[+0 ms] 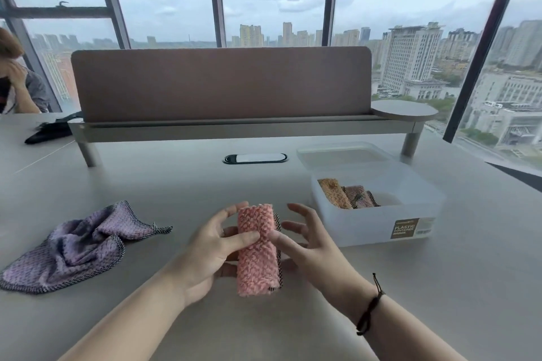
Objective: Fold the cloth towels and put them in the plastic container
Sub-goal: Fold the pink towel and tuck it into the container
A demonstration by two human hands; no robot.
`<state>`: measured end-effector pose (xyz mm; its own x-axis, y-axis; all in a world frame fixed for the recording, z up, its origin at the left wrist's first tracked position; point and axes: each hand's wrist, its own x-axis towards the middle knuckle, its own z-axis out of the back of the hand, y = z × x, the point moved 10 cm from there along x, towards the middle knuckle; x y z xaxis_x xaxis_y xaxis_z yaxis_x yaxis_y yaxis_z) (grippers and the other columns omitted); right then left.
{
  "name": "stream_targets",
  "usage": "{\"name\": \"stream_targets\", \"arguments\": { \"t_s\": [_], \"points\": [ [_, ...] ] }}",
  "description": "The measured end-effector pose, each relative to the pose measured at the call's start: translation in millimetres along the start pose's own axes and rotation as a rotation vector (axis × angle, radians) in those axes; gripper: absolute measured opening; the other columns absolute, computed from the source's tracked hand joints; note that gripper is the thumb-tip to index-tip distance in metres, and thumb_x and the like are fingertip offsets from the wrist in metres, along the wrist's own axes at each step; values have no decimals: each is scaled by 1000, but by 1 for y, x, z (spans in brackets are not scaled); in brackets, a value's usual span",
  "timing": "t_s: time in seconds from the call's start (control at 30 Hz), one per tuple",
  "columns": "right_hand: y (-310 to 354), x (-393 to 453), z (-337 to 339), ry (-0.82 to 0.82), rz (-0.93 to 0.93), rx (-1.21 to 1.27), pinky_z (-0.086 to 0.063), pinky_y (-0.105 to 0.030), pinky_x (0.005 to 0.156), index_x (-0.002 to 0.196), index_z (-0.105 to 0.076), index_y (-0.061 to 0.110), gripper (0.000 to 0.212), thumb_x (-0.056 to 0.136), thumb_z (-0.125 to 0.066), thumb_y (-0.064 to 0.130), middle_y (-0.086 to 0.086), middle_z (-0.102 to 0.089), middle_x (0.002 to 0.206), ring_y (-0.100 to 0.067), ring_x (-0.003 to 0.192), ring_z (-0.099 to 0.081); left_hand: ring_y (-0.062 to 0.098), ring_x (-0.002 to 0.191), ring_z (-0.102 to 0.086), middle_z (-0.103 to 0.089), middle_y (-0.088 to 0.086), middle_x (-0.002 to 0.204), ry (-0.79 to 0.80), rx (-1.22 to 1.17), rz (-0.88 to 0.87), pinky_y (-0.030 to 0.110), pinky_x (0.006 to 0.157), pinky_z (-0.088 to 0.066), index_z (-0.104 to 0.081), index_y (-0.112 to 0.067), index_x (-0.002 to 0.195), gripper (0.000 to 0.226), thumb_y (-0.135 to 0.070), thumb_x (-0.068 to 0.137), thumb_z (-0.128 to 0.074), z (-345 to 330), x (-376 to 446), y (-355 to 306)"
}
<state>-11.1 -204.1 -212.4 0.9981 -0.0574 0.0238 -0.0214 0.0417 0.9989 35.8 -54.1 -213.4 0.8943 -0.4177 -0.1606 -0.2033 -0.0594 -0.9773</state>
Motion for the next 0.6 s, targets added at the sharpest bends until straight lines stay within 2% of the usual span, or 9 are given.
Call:
{"name": "stream_targets", "arguments": {
  "t_s": [0.1, 0.23, 0.33, 0.47, 0.53, 0.6],
  "points": [
    [10, -12, 2, 80, -49, 196, -59, -39, 76, 137, -41, 44, 78, 74, -85, 36, -16, -65, 120, -27, 97, -73, 30, 78, -71, -75, 15, 105, 50, 19, -43, 37, 59, -56, -57, -32, 127, 59, -12, 75, -76, -24, -3, -13],
    [37, -17, 41, 43, 11, 150, -59, -41, 71, 134, -49, 42, 71, 79, -82, 10, -22, -70, 106, -35, 88, -72, 27, 73, -71, -76, 15, 98, 54, 46, -114, 36, 54, -56, -55, -27, 127, 60, -13, 72, -76, -61, 4, -39],
    [72, -9, 76, -8, 74, 60, -59, -35, 62, 128, -56, 32, 58, 81, -77, 4, -20, -73, 96, -29, 78, -74, 28, 77, -75, -77, 14, 97, 22, 112, -219, 39, 57, -58, -54, -27, 128, 57, -10, 79, -78, -90, 21, -69],
    [113, 16, 141, -224, 137, -207, -60, -42, 58, 117, -63, 27, 41, 84, -76, 8, -24, -72, 88, -23, 64, -69, 31, 87, -75, -71, 17, 109, -20, 200, -287, 46, 66, -63, -49, -26, 132, 57, -13, 85, -78, -134, 64, -97],
    [115, 32, 171, -292, 84, -297, -59, -36, 55, 118, -64, 22, 40, 84, -75, 4, -22, -69, 85, -19, 59, -65, 31, 87, -74, -67, 15, 113, -22, 291, -285, 46, 67, -64, -43, -27, 139, 67, -21, 83, -80, -151, 92, -100],
    [100, 49, 192, -302, -23, -354, -58, -30, 48, 115, -62, 18, 38, 85, -73, -1, -15, -63, 82, -16, 55, -62, 27, 88, -74, -69, 8, 110, -21, 477, -319, 46, 78, -62, -34, -32, 145, 76, -34, 83, -79, -163, 110, -98]
  ]
}}
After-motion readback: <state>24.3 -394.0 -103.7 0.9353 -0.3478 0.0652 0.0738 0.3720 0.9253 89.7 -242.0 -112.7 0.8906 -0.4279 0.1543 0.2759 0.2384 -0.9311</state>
